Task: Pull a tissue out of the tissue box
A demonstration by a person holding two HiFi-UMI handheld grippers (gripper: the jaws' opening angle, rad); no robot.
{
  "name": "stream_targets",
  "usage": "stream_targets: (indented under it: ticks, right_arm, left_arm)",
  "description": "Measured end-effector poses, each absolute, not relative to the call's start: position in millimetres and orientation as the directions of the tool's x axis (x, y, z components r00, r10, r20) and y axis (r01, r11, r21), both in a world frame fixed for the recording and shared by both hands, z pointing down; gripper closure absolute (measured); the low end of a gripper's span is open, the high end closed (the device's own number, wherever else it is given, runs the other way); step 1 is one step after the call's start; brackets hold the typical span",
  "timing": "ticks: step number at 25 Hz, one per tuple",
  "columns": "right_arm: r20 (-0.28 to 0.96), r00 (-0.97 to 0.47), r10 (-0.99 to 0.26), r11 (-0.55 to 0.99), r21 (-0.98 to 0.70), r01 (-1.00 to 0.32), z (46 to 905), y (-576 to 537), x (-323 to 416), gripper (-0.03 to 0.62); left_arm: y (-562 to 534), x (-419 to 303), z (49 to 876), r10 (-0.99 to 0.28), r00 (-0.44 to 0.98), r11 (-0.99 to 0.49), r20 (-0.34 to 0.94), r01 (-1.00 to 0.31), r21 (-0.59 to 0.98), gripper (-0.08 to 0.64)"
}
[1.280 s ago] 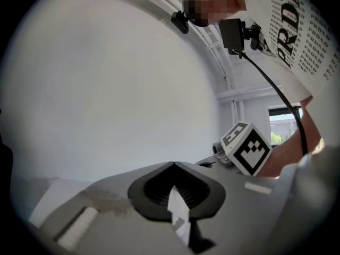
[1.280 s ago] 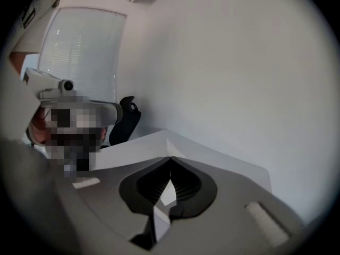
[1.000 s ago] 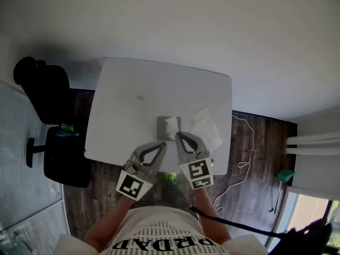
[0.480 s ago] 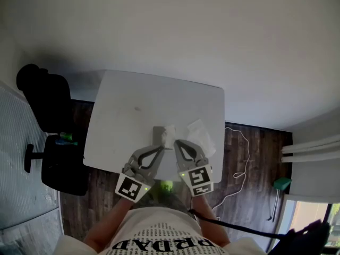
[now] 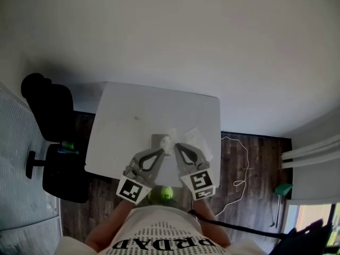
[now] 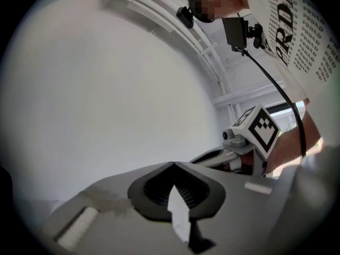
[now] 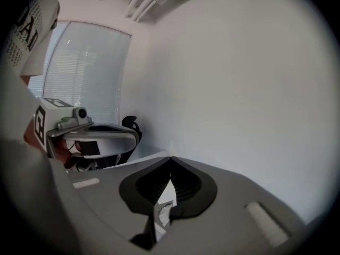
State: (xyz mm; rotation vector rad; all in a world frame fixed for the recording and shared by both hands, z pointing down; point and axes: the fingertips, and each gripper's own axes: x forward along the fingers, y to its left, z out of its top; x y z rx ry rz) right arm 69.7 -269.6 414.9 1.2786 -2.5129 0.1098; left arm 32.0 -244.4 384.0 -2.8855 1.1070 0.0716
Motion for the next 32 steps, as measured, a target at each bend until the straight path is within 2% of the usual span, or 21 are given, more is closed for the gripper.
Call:
stream_targets:
  ticks: [9,32]
  right_arm:
    - [0.236,-0.571,-0.786,0.603,0.091,-0.792,384,-255,71,0.583]
    - [0.191,-0.589,-0.785,0.616,0.138,-0.776,370,-250,70,0.583]
  left_arm:
    - [-239,36,375,-0.672,0.737,-0.737,-0.072,-0.675,-0.041,0.568]
    - [-239,38,365,-0.671,0.739,-0.737,-0.06,-0.674,-0.052,0.568]
